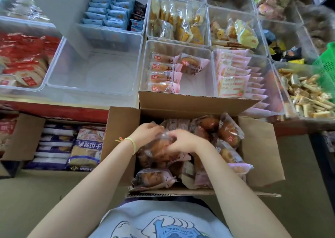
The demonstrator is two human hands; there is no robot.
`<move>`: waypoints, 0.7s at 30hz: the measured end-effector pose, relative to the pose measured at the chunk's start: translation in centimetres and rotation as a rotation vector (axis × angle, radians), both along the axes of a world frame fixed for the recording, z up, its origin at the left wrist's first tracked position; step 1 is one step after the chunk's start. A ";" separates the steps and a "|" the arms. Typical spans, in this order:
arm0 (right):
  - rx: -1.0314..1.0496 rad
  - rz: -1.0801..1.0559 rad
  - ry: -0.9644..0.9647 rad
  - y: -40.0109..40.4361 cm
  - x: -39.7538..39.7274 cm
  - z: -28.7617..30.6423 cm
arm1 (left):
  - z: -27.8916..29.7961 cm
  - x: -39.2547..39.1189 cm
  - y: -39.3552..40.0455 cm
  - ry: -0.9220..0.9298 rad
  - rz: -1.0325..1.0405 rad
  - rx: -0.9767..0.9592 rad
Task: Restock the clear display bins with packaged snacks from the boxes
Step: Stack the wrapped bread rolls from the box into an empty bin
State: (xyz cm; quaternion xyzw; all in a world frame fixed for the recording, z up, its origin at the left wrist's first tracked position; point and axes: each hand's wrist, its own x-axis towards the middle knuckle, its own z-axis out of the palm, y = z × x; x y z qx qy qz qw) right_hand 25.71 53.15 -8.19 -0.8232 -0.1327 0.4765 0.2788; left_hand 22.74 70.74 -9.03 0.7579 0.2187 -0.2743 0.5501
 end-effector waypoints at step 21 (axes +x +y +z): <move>0.549 -0.498 -0.110 -2.7 8.1 13.8 | 11.2 7.0 -0.5 -0.355 0.099 -0.429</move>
